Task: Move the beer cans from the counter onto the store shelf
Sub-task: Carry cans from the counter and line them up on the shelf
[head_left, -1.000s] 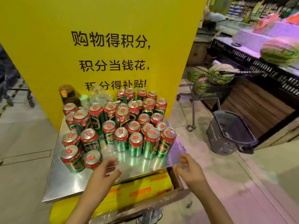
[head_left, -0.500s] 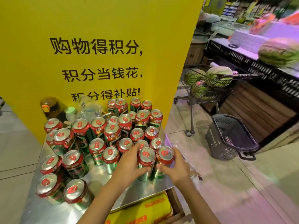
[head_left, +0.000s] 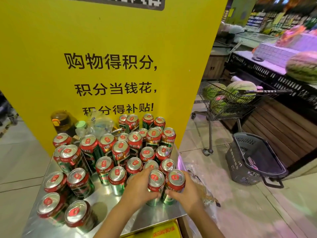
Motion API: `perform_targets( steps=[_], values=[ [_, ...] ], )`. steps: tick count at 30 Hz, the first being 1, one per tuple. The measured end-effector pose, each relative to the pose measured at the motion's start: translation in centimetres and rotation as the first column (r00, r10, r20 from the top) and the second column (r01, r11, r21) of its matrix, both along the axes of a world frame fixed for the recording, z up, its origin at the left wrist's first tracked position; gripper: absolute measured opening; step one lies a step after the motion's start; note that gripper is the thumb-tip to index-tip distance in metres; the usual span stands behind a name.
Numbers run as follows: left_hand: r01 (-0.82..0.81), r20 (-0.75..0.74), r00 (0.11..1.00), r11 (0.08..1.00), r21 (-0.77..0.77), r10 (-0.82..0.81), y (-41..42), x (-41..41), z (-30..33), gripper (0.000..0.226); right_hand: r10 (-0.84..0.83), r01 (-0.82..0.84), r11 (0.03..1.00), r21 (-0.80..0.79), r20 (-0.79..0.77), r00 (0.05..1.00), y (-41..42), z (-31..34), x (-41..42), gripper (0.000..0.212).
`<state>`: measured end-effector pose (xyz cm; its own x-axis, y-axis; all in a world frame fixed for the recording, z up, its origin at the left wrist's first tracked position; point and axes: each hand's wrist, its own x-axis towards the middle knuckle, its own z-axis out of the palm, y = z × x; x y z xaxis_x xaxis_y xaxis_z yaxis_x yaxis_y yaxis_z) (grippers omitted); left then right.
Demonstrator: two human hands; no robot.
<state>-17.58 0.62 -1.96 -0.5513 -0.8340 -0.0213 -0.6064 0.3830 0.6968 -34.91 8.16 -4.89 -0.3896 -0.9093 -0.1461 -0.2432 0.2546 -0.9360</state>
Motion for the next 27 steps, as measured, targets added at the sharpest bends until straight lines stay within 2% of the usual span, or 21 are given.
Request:
perform_targets(
  steps=[5, 10, 16, 20, 23, 25, 27],
  values=[
    [-0.073, -0.070, 0.995, 0.997, 0.037, 0.076, 0.8, -0.3, 0.3, 0.071, 0.014, -0.014, 1.000, -0.018, 0.011, 1.000, 0.4, 0.2, -0.4, 0.066],
    [-0.127, -0.122, 0.984, 0.992, 0.018, 0.128, 2.8, -0.7, 0.8, 0.071, 0.017, -0.016, 1.000, -0.019, 0.045, 0.999, 1.5, 0.4, -1.2, 0.066],
    [-0.256, -0.295, 0.910, 0.955, 0.147, 0.289, 5.9, -0.9, 3.5, 0.057, 0.090, -0.083, 0.995, -0.061, 0.120, 0.989, 3.7, 2.9, -3.1, 0.060],
    [-0.353, -0.441, 0.778, 0.892, 0.282, 0.447, 8.5, -0.4, 5.0, 0.060, 0.144, -0.124, 0.986, -0.116, 0.185, 0.972, 4.4, 5.1, -4.2, 0.060],
    [-0.390, -0.564, 0.599, 0.822, 0.415, 0.569, 10.5, 0.0, 5.9, 0.066, 0.220, -0.179, 0.971, -0.160, 0.289, 0.932, 4.5, 7.1, -4.2, 0.082],
    [-0.385, -0.630, 0.470, 0.786, 0.483, 0.618, 12.0, 0.2, 6.2, 0.074, 0.277, -0.220, 0.955, -0.197, 0.339, 0.899, 4.5, 8.1, -3.6, 0.090],
    [-0.409, -0.662, 0.363, 0.750, 0.519, 0.656, 13.6, 0.7, 6.4, 0.065, 0.347, -0.276, 0.934, -0.227, 0.388, 0.854, 4.5, 9.0, -2.7, 0.096]
  ],
)
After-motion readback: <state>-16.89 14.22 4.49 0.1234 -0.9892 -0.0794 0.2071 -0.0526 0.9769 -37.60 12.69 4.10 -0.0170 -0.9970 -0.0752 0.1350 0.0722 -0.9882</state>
